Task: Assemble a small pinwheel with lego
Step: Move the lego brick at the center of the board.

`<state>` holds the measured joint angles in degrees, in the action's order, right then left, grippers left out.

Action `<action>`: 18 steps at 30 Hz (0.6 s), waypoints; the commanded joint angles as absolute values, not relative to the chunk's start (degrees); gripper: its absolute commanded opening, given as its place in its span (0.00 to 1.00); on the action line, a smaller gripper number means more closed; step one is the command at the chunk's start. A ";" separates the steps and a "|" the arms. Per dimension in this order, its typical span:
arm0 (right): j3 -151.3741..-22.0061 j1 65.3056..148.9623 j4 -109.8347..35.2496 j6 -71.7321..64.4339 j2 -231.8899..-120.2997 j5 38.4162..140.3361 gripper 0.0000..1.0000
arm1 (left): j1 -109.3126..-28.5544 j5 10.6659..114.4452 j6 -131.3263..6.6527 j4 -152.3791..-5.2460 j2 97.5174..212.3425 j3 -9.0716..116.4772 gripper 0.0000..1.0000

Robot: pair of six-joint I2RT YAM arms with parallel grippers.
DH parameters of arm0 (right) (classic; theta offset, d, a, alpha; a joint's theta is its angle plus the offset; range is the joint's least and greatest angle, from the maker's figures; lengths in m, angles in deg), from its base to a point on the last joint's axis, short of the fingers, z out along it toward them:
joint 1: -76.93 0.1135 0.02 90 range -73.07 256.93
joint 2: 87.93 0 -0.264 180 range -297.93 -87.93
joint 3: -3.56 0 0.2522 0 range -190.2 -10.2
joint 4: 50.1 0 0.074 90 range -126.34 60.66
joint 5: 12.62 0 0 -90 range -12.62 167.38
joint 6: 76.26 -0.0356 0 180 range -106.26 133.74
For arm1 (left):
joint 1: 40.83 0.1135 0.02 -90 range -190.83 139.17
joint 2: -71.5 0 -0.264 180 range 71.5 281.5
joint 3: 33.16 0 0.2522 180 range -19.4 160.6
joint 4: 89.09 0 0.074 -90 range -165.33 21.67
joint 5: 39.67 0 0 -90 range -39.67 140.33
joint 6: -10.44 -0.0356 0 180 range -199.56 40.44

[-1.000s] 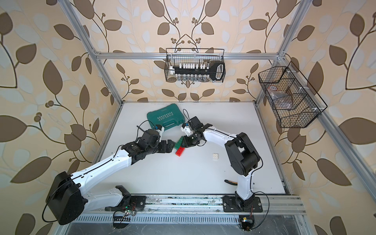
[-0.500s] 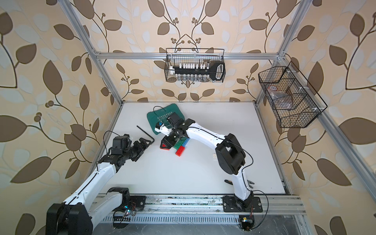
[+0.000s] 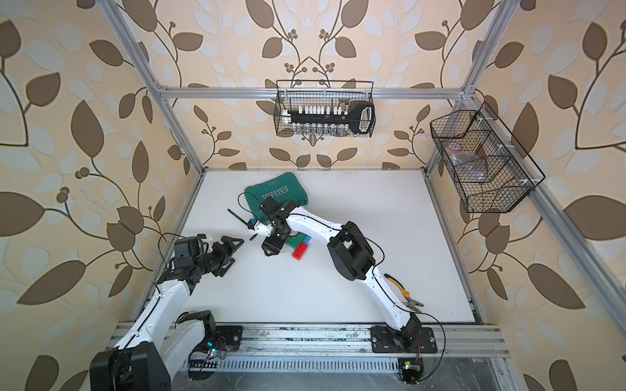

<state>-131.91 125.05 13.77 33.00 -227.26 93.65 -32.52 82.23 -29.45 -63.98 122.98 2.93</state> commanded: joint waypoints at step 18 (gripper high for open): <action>-118.06 129.85 7.61 17.12 -218.99 91.18 0.52 | -32.09 85.48 -31.95 -64.25 122.00 1.26 0.95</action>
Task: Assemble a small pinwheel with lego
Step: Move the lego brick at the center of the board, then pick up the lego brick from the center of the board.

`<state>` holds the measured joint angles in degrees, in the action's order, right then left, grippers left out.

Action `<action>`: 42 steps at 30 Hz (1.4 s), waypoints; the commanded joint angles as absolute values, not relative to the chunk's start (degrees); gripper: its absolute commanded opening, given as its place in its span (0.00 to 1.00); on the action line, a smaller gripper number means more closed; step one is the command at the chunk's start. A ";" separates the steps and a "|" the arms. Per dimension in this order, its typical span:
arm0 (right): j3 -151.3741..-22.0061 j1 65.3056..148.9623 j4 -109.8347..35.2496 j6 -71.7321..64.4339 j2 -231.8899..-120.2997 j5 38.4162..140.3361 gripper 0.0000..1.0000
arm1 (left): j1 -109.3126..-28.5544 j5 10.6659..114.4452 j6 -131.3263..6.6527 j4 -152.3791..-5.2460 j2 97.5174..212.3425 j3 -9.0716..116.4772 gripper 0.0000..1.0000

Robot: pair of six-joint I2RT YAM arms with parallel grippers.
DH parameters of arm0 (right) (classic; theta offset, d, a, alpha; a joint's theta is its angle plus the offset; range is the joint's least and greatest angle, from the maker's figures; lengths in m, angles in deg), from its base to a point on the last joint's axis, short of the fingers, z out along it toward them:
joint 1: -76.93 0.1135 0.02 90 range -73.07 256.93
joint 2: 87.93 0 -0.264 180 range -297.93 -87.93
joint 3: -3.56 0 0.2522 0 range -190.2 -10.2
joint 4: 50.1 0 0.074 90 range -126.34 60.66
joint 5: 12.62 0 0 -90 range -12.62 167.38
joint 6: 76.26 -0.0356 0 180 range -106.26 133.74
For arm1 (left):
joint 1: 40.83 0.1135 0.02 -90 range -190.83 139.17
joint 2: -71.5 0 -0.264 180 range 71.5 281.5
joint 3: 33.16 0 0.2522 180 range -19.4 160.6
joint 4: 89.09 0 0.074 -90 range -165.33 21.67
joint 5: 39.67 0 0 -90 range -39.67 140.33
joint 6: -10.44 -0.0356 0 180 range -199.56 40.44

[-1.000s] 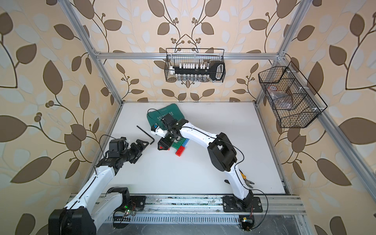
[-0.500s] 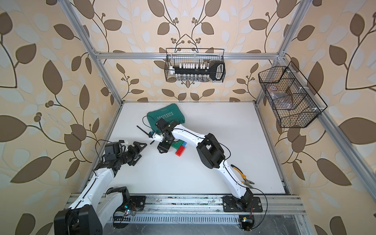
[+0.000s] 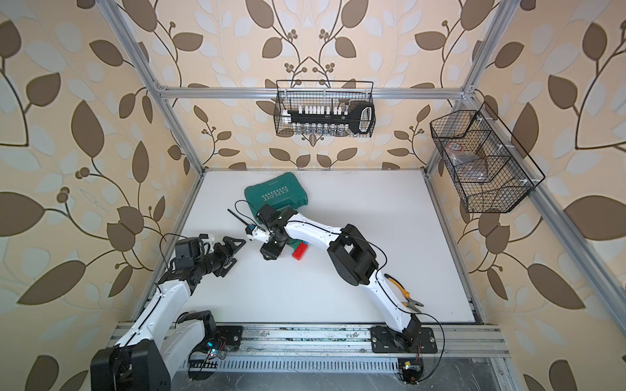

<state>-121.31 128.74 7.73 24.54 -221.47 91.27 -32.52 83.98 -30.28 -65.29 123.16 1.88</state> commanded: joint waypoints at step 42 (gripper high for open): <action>-86.75 134.50 -24.78 -0.06 -207.33 77.94 0.64 | -34.36 89.70 -30.16 -67.33 126.64 -0.73 0.91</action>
